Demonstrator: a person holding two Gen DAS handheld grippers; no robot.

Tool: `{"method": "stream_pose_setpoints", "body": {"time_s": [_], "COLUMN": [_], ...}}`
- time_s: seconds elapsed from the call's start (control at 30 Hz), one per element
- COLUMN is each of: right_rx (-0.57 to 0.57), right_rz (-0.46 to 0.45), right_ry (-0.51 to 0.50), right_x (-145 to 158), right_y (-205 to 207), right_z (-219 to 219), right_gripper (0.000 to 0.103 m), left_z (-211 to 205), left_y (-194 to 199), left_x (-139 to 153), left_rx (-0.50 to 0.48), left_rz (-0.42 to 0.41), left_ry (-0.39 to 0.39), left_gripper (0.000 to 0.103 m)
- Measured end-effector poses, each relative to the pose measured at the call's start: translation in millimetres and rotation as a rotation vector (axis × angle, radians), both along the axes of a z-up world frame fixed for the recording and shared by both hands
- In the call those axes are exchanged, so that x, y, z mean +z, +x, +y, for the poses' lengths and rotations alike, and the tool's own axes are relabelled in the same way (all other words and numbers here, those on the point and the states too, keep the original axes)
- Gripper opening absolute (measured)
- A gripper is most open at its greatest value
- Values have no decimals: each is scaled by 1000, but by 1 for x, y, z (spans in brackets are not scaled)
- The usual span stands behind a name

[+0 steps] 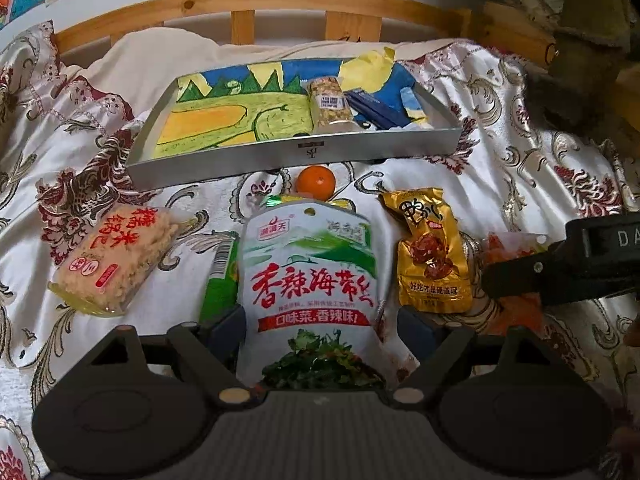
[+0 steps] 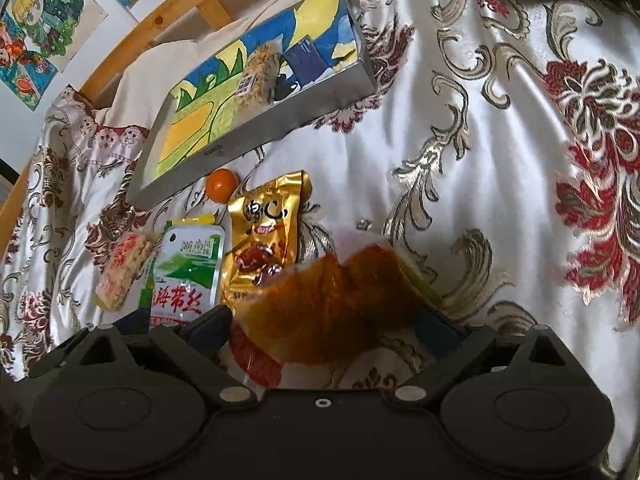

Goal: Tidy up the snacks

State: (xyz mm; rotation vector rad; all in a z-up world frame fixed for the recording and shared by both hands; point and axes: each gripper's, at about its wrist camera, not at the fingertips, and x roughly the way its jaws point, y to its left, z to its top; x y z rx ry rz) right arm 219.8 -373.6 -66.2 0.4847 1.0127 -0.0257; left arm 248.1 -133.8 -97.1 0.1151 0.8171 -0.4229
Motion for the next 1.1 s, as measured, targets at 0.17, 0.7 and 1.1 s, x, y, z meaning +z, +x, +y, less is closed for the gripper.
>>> {"method": "stream_pose_setpoints", "body": {"time_s": [0.17, 0.7, 1.1], "right_rx": [1, 9, 21], "right_rz": [-16, -6, -65], "right_ry": [-71, -125, -50], "right_x": [-3, -6, 3], "right_y": [8, 10, 4], "right_z": [4, 2, 1], "right_gripper": [84, 58, 51], "left_z": [-8, 5, 35], "left_y": [4, -6, -14], "left_x": [-3, 5, 18], "left_rx": [10, 78, 180], "left_rz": [-9, -30, -88], "left_ry": [51, -46, -158], "left_gripper": [80, 51, 44]}}
